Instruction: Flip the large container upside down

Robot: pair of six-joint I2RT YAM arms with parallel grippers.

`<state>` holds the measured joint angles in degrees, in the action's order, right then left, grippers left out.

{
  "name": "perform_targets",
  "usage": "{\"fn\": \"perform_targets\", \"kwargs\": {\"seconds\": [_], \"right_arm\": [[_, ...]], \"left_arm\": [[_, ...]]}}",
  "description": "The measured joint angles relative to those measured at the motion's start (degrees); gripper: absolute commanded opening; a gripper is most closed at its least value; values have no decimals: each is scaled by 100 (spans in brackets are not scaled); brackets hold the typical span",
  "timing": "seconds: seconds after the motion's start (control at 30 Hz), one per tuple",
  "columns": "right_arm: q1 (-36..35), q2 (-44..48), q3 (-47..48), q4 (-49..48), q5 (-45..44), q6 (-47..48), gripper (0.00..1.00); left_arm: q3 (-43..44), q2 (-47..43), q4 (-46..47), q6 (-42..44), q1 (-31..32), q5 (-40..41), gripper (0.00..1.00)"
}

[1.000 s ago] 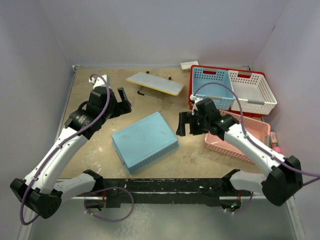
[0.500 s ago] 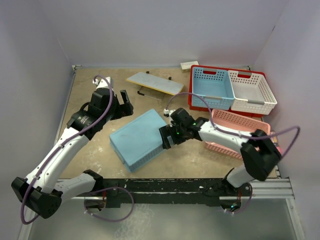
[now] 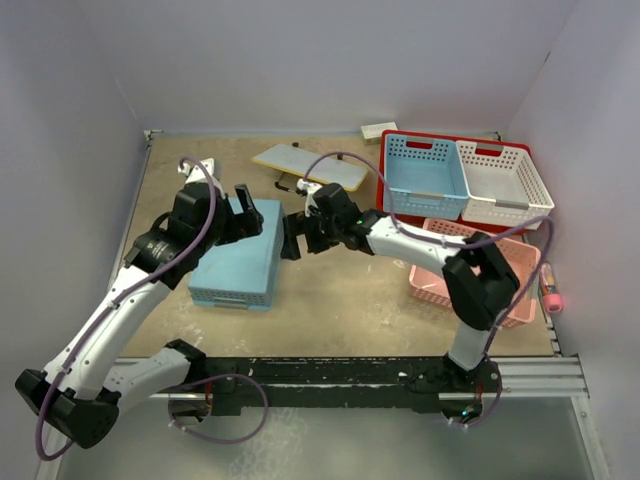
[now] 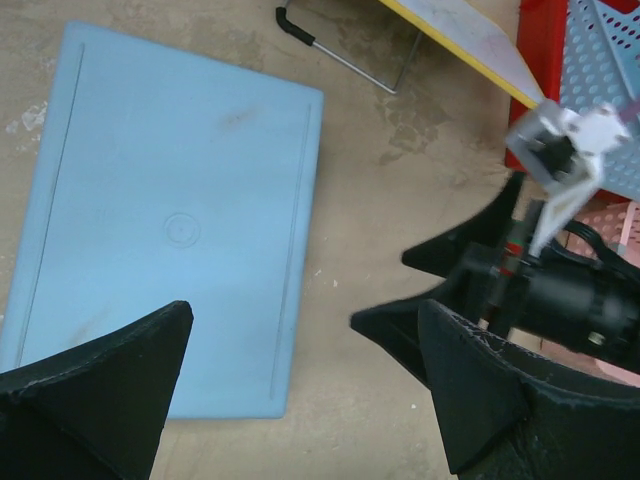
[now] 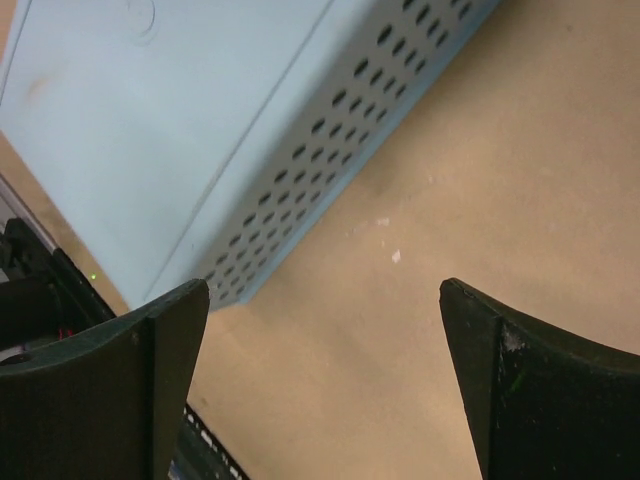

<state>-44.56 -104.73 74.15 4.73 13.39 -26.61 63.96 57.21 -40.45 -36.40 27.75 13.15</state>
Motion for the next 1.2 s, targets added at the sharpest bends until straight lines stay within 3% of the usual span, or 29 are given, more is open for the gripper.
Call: {"fn": "perform_targets", "kwargs": {"seconds": [0.13, 0.4, 0.67, 0.8, 0.97, 1.2], "right_arm": [[94, 1062, -887, 205, -227, -87, 100], [979, 3289, -2052, 1410, -1722, -345, 100], [1001, 4096, -2426, 1987, -2192, -516, 100], [1001, 3980, -2426, 2024, -2186, -553, 100], [1001, 3827, -2426, 2024, -2135, -581, 100], [1001, 3814, -2426, 2017, -2111, -597, 100]], "left_arm": [[-122, 179, -39, -13, 168, 103, 90], [129, 1895, -291, -533, 2079, 1921, 86], [398, 3534, -1150, -1266, 2542, 3753, 78], [295, 3716, -1252, -1351, 2251, 3967, 77], [-153, 3528, -741, -1034, 1014, 3746, 77], [-42, 3486, 4, -166, -560, 3294, 79]]}}
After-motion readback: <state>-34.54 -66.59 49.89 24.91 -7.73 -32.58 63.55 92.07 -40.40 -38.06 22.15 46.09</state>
